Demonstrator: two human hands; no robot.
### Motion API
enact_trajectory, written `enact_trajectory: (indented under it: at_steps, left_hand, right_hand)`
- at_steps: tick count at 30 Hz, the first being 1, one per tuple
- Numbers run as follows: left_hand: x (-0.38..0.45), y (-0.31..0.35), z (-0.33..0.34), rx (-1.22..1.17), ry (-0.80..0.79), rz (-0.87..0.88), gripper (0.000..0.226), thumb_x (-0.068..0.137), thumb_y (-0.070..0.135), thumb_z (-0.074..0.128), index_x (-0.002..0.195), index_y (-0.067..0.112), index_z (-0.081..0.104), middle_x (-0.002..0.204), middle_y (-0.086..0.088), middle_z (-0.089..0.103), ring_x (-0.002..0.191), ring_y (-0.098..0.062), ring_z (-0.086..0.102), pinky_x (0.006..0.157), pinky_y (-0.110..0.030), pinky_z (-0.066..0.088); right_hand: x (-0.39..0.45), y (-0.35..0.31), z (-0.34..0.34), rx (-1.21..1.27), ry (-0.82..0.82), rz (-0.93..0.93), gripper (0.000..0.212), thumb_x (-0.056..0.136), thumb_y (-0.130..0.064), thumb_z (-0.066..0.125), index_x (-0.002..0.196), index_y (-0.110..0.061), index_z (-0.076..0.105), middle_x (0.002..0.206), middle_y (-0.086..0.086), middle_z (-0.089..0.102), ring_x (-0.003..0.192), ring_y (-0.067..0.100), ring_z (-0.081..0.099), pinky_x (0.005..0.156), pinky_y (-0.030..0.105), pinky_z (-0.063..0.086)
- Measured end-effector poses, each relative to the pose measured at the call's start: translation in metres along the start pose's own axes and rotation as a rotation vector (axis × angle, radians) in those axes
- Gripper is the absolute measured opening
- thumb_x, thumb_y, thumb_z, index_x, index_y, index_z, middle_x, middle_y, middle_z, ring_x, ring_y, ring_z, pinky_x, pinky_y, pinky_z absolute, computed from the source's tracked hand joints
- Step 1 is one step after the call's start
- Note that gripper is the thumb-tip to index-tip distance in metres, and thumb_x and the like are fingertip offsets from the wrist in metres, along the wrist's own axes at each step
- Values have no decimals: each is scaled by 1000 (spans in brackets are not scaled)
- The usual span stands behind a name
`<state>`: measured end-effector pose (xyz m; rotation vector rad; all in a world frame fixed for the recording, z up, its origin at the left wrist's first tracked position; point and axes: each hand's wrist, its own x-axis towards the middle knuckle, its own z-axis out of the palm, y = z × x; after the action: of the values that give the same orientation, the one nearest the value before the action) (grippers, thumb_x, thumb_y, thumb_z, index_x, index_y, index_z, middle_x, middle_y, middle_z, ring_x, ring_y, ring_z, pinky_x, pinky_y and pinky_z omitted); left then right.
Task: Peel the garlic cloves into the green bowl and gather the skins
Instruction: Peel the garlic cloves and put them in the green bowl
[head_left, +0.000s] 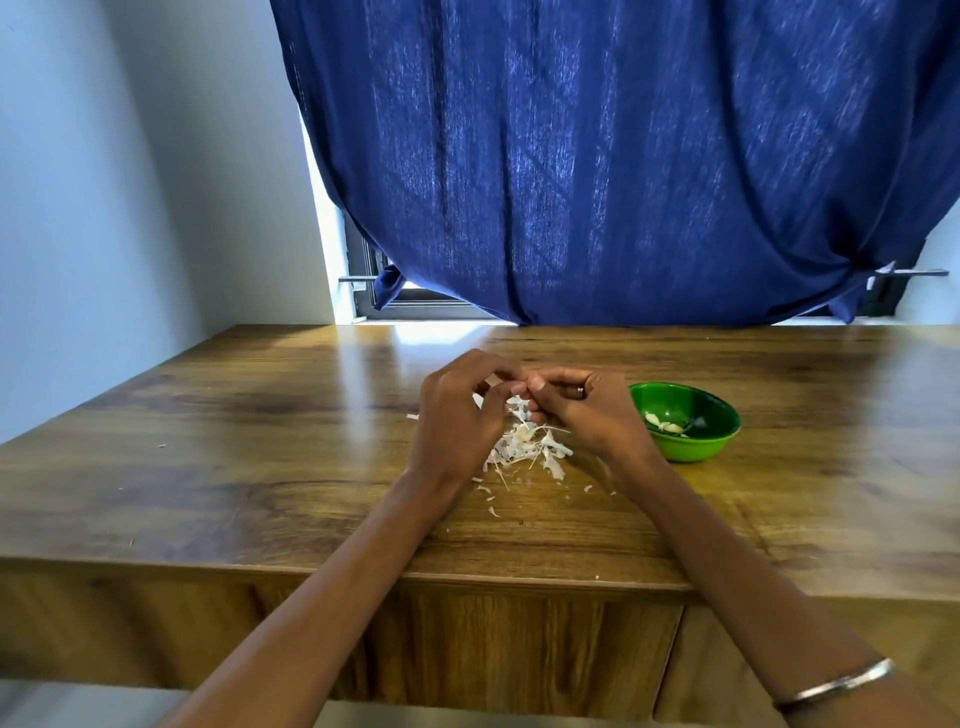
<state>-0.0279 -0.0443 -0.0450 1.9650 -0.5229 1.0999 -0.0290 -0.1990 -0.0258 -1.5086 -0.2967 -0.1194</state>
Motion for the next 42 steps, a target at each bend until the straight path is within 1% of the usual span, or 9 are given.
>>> enact_trajectory:
  at_steps: [3, 9, 13, 19, 25, 29, 33, 37, 42]
  left_hand:
    - [2, 2, 1, -85, -12, -63, 20, 86, 1, 76, 89, 21, 72, 89, 13, 69, 68, -5, 65, 62, -23, 54]
    - [0, 10, -1, -312, -98, -314, 9, 95, 6, 71, 93, 12, 65, 90, 1, 68, 58, -24, 69, 41, -34, 52]
    - [0, 8, -1, -386, -198, -363, 9, 96, 7, 69, 96, 8, 61, 95, -4, 65, 54, -24, 65, 44, -44, 53]
    - [-1, 10, -1, -351, -238, -338, 10, 98, 5, 66, 93, 9, 59, 76, -1, 58, 49, -16, 58, 40, -31, 49]
    - [-1, 5, 1, -309, -185, -266, 18, 96, -3, 65, 95, 15, 62, 85, 3, 56, 50, -21, 58, 34, -44, 49]
    - [-2, 5, 1, -196, -137, -121, 34, 92, -8, 62, 91, 25, 63, 84, 15, 52, 61, -20, 59, 48, -32, 48]
    - [-1, 5, 3, -124, -94, -1, 36, 84, -13, 59, 92, 21, 65, 78, 23, 44, 66, -7, 46, 53, -37, 49]
    - [-2, 4, 5, -129, -85, 11, 29, 88, -10, 57, 99, 13, 69, 84, 28, 49, 63, -14, 54, 51, -43, 54]
    - [0, 8, 7, -123, -48, 68, 23, 87, -5, 52, 95, 11, 67, 84, 31, 52, 62, -5, 54, 53, -24, 49]
  right_hand:
    - [-1, -1, 0, -47, -3, -18, 13, 87, -6, 73, 91, -18, 75, 86, 3, 77, 73, 8, 71, 68, 20, 58]
    - [0, -1, -2, -14, -3, 21, 8, 86, -7, 74, 91, -13, 75, 93, 9, 78, 77, 11, 71, 71, 24, 60]
    - [0, -3, -2, 76, -55, 150, 7, 91, -3, 67, 95, -5, 73, 88, 9, 76, 70, 8, 66, 66, 18, 58]
    - [-1, -5, -2, 112, -137, 223, 13, 96, -1, 60, 95, -4, 72, 80, -2, 76, 72, 7, 63, 67, 19, 56]
    - [-4, -10, -2, 195, -179, 286, 21, 99, 2, 52, 90, -4, 71, 69, -4, 71, 68, 7, 55, 58, 15, 53]
    - [-6, -12, -1, 263, -184, 319, 26, 99, 5, 50, 83, -2, 69, 69, 1, 68, 69, 9, 56, 59, 15, 54]
    - [-7, -12, 2, 347, -182, 343, 26, 99, 4, 48, 82, 0, 67, 72, 6, 64, 67, 10, 54, 58, 15, 54]
    - [-6, -11, 5, 404, -168, 351, 24, 99, 5, 46, 84, 2, 65, 73, 7, 62, 66, 10, 53, 56, 15, 53]
    - [-7, -12, 7, 500, -150, 366, 24, 100, 6, 44, 87, 4, 64, 73, 8, 62, 67, 10, 52, 54, 14, 54]
